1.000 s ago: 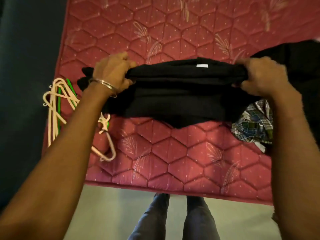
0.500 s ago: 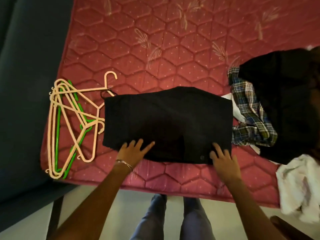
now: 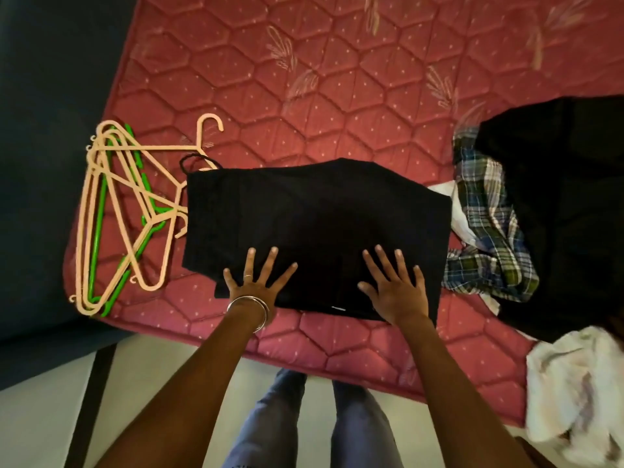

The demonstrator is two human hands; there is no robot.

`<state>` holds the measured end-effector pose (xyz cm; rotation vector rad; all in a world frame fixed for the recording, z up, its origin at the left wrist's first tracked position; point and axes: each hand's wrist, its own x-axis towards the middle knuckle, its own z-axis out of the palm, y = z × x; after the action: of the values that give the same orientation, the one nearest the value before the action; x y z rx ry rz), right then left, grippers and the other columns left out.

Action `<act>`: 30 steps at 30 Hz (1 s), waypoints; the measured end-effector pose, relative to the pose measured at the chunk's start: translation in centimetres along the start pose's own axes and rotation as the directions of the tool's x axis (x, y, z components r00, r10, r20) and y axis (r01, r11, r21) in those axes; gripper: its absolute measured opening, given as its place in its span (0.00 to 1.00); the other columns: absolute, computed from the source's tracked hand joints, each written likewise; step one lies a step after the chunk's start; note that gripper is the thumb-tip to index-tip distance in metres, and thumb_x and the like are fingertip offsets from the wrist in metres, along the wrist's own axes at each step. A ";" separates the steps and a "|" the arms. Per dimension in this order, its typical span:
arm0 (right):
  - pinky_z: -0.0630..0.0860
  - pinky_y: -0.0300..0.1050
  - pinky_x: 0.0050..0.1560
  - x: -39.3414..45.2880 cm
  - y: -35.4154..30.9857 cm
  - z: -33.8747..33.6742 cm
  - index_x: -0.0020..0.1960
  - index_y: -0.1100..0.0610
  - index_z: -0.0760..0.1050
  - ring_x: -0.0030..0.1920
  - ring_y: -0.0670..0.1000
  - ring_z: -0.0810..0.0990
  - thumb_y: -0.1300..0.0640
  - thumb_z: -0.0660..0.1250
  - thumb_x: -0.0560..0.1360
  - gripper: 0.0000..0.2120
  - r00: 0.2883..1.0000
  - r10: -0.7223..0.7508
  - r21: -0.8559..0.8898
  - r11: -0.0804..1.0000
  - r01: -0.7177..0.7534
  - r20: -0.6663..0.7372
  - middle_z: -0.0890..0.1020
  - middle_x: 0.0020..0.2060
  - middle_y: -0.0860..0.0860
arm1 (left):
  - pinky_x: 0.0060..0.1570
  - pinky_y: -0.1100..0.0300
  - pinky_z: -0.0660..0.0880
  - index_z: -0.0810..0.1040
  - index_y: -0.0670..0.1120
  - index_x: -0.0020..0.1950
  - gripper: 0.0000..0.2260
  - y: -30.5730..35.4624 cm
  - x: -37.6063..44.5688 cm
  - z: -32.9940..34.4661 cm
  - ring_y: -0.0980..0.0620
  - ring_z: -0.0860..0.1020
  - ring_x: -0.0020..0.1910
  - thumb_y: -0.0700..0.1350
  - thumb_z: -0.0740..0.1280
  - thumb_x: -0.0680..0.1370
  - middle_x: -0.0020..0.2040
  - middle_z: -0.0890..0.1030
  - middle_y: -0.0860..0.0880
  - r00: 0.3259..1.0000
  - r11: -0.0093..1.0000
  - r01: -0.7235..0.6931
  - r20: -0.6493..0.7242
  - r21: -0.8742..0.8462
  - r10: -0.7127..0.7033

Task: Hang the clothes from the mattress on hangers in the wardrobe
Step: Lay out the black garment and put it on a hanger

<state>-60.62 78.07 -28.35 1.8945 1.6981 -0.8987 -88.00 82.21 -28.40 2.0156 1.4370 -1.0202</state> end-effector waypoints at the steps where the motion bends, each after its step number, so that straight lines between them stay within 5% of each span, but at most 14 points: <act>1: 0.44 0.65 0.72 0.0 -0.4 -0.1 0.75 0.38 0.35 0.77 0.53 0.38 0.33 0.40 0.76 0.30 0.999 0.031 0.000 1.000 -0.031 0.033 0.37 0.76 0.39 | 0.64 0.25 0.46 0.25 0.69 0.66 0.49 0.0 0.2 -0.6 0.38 0.25 0.69 0.35 0.62 0.74 0.69 0.20 0.55 0.999 1.000 -0.018 0.040 -0.020 0.019; 3: 0.45 0.69 0.70 0.2 -2.8 -2.2 0.78 0.44 0.44 0.77 0.59 0.43 0.40 0.50 0.80 0.30 0.990 0.105 0.003 0.994 -0.106 0.091 0.44 0.78 0.44 | 0.67 0.31 0.49 0.37 0.68 0.72 0.43 -0.9 0.3 -2.3 0.41 0.32 0.74 0.38 0.62 0.76 0.74 0.29 0.56 0.996 0.989 -0.061 0.064 -0.135 0.070; 5: 0.48 0.70 0.70 -0.3 -5.5 -4.8 0.71 0.52 0.65 0.73 0.62 0.59 0.46 0.56 0.80 0.22 0.972 0.215 0.009 0.976 -0.216 0.095 0.64 0.74 0.54 | 0.72 0.47 0.57 0.59 0.57 0.75 0.30 -2.3 0.3 -3.9 0.43 0.58 0.75 0.38 0.63 0.77 0.77 0.59 0.47 0.990 0.895 -0.134 -0.095 -0.425 0.103; 7: 0.55 0.67 0.68 -0.2 -8.3 -7.0 0.57 0.53 0.75 0.65 0.58 0.71 0.48 0.58 0.79 0.13 0.976 0.218 0.059 0.974 -0.218 0.006 0.78 0.59 0.55 | 0.63 0.55 0.72 0.74 0.48 0.68 0.20 -4.5 -0.4 -5.1 0.49 0.81 0.51 0.36 0.64 0.77 0.55 0.82 0.43 0.958 0.639 -0.156 -0.273 -0.753 -0.088; 9: 0.62 0.60 0.64 0.5 -11.6 -8.9 0.55 0.53 0.76 0.60 0.56 0.75 0.50 0.60 0.79 0.11 0.992 0.067 0.108 0.993 -0.055 -0.104 0.80 0.54 0.53 | 0.51 0.53 0.78 0.79 0.45 0.61 0.15 -7.4 -0.6 -5.2 0.55 0.79 0.34 0.34 0.63 0.76 0.42 0.83 0.45 0.925 0.422 -0.138 -0.268 -0.896 -0.268; 13: 0.73 0.53 0.57 4.4 -19.0 -10.8 0.56 0.53 0.78 0.56 0.58 0.79 0.53 0.63 0.78 0.10 0.961 -0.168 0.308 0.923 0.232 -0.220 0.83 0.52 0.53 | 0.42 0.49 0.78 0.82 0.53 0.41 0.12 -14.4 0.7 -3.9 0.41 0.80 0.36 0.39 0.62 0.71 0.31 0.81 0.50 0.794 0.095 -0.075 -0.117 -0.993 -0.597; 15: 0.77 0.53 0.51 7.3 -23.4 -11.9 0.51 0.56 0.80 0.50 0.60 0.81 0.56 0.65 0.76 0.07 0.916 -0.229 0.397 0.847 0.355 -0.330 0.84 0.47 0.56 | 0.44 0.49 0.79 0.84 0.51 0.43 0.11 -18.4 1.0 -3.5 0.41 0.81 0.39 0.41 0.62 0.70 0.36 0.83 0.44 0.730 0.170 -0.021 -0.131 -0.985 -0.671; 19: 0.75 0.52 0.46 14.6 -30.4 -14.5 0.45 0.62 0.80 0.44 0.62 0.82 0.63 0.65 0.73 0.06 0.884 -0.131 0.486 0.794 0.365 -0.449 0.83 0.42 0.61 | 0.48 0.53 0.78 0.84 0.45 0.48 0.11 -24.3 1.2 -3.7 0.45 0.83 0.44 0.40 0.64 0.70 0.42 0.85 0.43 0.735 0.337 -0.024 -0.246 -0.941 -0.633; 22: 0.72 0.51 0.49 19.5 -34.6 -15.7 0.49 0.62 0.78 0.50 0.64 0.78 0.61 0.65 0.71 0.08 0.858 -0.216 0.290 0.879 0.378 -0.466 0.80 0.46 0.63 | 0.47 0.60 0.75 0.84 0.41 0.48 0.08 -27.3 1.9 -4.3 0.48 0.81 0.44 0.37 0.67 0.72 0.44 0.84 0.43 0.734 0.322 -0.015 -0.229 -0.947 -0.639; 26: 0.60 0.64 0.66 21.9 -38.9 -16.0 0.69 0.54 0.68 0.68 0.64 0.63 0.55 0.63 0.77 0.21 0.913 -0.344 -0.132 0.938 0.321 -0.221 0.70 0.66 0.57 | 0.27 0.68 0.73 0.81 0.37 0.50 0.07 -29.0 3.6 -5.9 0.55 0.77 0.27 0.33 0.65 0.74 0.39 0.81 0.43 0.755 -0.032 -0.034 -0.005 -0.999 -0.656; 28: 0.54 0.68 0.67 21.9 -40.6 -16.5 0.66 0.53 0.72 0.67 0.61 0.66 0.56 0.59 0.78 0.16 0.898 -0.380 -0.299 0.903 0.308 -0.222 0.74 0.62 0.56 | 0.22 0.70 0.69 0.80 0.35 0.50 0.07 -29.6 4.7 -6.3 0.53 0.75 0.26 0.32 0.64 0.75 0.39 0.80 0.42 0.786 -0.188 -0.043 0.083 -0.981 -0.612; 30: 0.56 0.61 0.67 21.6 -41.5 -17.3 0.57 0.51 0.78 0.59 0.57 0.75 0.52 0.59 0.79 0.12 0.853 -0.456 -0.352 0.865 0.358 -0.255 0.80 0.53 0.53 | 0.23 0.67 0.72 0.79 0.37 0.48 0.04 -30.1 5.4 -6.2 0.49 0.76 0.30 0.34 0.66 0.75 0.41 0.80 0.41 0.805 -0.231 -0.031 0.113 -0.972 -0.583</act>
<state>-97.68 111.43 -27.76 1.5673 2.3576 -0.4369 -113.32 100.40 -27.29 0.5089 1.9522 0.6563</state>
